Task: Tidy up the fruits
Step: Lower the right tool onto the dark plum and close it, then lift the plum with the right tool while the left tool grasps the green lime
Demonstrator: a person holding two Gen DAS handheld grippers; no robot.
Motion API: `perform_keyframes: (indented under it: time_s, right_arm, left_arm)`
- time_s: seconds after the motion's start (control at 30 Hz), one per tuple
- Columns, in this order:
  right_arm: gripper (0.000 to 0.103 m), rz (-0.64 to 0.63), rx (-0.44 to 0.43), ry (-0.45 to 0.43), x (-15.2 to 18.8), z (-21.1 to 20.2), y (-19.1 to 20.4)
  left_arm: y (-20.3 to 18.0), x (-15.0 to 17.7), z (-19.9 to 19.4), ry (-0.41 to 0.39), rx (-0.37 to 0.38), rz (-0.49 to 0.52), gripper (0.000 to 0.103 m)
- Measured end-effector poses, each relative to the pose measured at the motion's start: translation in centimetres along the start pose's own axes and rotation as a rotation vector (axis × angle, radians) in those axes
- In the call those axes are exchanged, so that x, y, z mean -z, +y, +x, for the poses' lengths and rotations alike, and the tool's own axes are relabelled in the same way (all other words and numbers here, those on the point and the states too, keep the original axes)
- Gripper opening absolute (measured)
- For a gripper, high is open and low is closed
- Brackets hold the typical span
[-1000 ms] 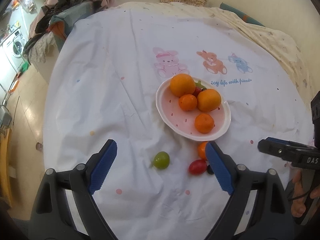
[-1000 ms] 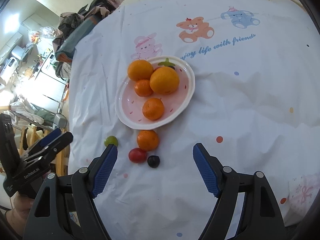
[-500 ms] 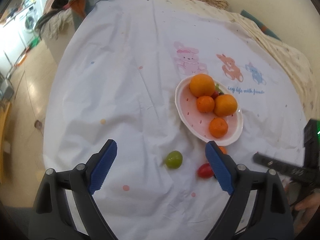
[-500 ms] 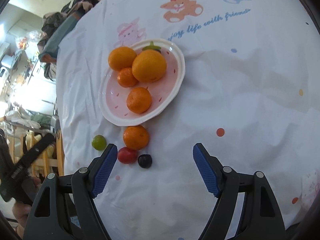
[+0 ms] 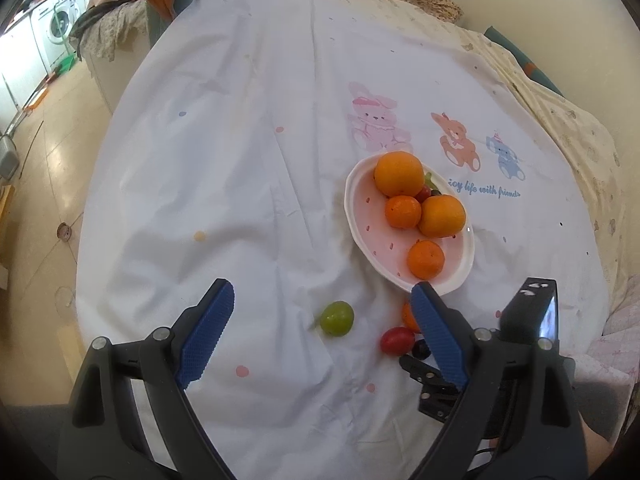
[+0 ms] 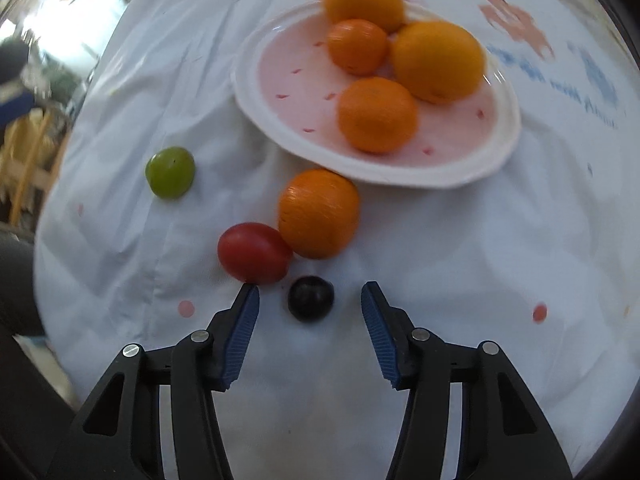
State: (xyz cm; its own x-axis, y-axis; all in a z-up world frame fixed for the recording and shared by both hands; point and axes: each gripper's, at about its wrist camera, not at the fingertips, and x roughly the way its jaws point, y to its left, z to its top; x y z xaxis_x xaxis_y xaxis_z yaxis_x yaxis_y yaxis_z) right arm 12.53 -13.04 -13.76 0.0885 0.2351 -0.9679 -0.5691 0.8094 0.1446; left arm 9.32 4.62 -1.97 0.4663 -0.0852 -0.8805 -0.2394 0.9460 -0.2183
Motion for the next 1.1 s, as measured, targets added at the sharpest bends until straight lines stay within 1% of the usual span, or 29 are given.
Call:
perform_keyframes:
  time_s: [0.03,0.1,0.17,0.27,0.47,0.6,0.7,0.83,0.9,0.97,1.03,1.1]
  right_arm:
    - [0.054,-0.014,0.007,-0.006,0.0,0.0,0.2]
    - [0.040,-0.047,0.009,-0.010,0.1,0.1,0.8]
    - [0.036,-0.073,0.025,-0.011,0.3,0.1,1.2]
    - [0.025,-0.055,0.023,-0.009,0.5,-0.1,0.8]
    - [0.025,-0.008,-0.028,-0.018,1.2,-1.5,-0.4]
    - [0.025,0.042,-0.088,-0.064,1.8,-4.6,-1.4]
    - [0.025,0.081,-0.133,-0.117,2.5,-7.8,-2.6]
    - [0.025,0.120,-0.161,-0.192,3.2,-10.9,-4.0]
    - [0.025,0.152,-0.180,-0.217,3.1,-11.1,-3.8]
    - [0.025,0.187,-0.206,-0.235,2.9,-11.0,-4.2]
    - [0.025,0.229,-0.227,-0.247,2.8,-10.8,-5.0]
    - [0.025,0.267,-0.245,-0.253,2.7,-10.8,-5.7]
  left_arm:
    - [0.1,0.0,0.0,0.001,-0.002,-0.002,0.088]
    - [0.1,-0.1,0.1,0.005,-0.002,-0.010,0.088]
    - [0.3,-0.2,0.2,0.011,0.001,-0.019,0.088]
    - [0.3,-0.2,0.3,0.013,0.001,-0.021,0.088]
    - [0.4,-0.2,0.6,0.014,-0.017,-0.011,0.088]
    - [0.6,0.0,1.0,0.024,-0.036,-0.010,0.088]
    - [0.6,0.5,1.9,0.066,-0.039,-0.005,0.088]
    - [0.4,1.1,3.0,0.106,-0.067,0.018,0.088]
    - [0.1,1.5,3.9,0.135,-0.077,0.039,0.088]
    - [-0.4,2.0,5.1,0.181,-0.078,0.069,0.088]
    - [-1.0,2.7,6.5,0.234,-0.074,0.109,0.088]
    - [-1.7,3.1,7.6,0.257,-0.085,0.161,0.087]
